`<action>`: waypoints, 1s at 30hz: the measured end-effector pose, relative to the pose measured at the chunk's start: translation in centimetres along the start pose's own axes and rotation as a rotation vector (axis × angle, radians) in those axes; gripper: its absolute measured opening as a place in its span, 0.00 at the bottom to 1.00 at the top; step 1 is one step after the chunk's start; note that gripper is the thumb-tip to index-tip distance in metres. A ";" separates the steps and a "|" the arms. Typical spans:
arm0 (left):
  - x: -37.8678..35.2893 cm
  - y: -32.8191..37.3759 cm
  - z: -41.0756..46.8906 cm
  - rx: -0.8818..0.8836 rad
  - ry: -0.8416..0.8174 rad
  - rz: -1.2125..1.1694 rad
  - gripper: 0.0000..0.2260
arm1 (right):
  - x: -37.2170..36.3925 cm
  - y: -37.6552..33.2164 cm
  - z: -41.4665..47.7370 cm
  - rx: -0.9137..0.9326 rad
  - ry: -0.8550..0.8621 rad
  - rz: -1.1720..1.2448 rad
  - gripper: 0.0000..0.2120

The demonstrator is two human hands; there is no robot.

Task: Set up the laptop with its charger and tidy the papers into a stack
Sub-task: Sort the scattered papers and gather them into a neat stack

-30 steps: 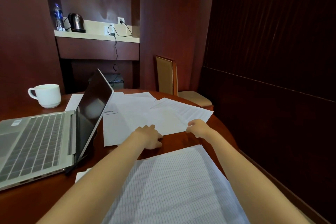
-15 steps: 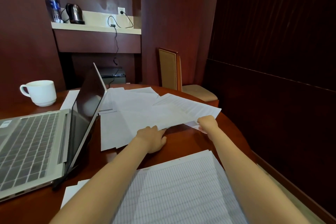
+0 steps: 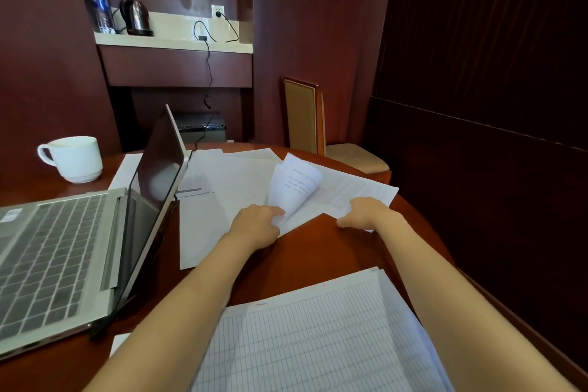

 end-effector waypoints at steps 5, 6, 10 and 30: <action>-0.3 0.0 0.1 0.005 0.034 -0.004 0.19 | 0.5 -0.1 0.6 -0.018 0.095 -0.197 0.22; -0.3 0.1 0.1 0.005 0.032 -0.001 0.19 | 0.6 -0.1 0.7 -0.016 0.092 -0.207 0.23; -0.2 0.0 0.1 0.004 0.027 -0.010 0.19 | 1.3 -0.1 0.7 -0.011 0.060 -0.248 0.22; 0.2 0.1 -1.7 -0.075 0.053 0.202 0.22 | -0.7 0.5 -1.5 -0.013 0.233 -0.541 0.12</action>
Point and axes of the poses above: each hand's wrist, its own z-axis towards the middle knuckle, its own x-axis out of the back of the hand, y = z × x, the point moved 1 cm from there along z, towards the middle knuckle, and after that the axes turned 15 degrees about -y, right-handed, at the moved point
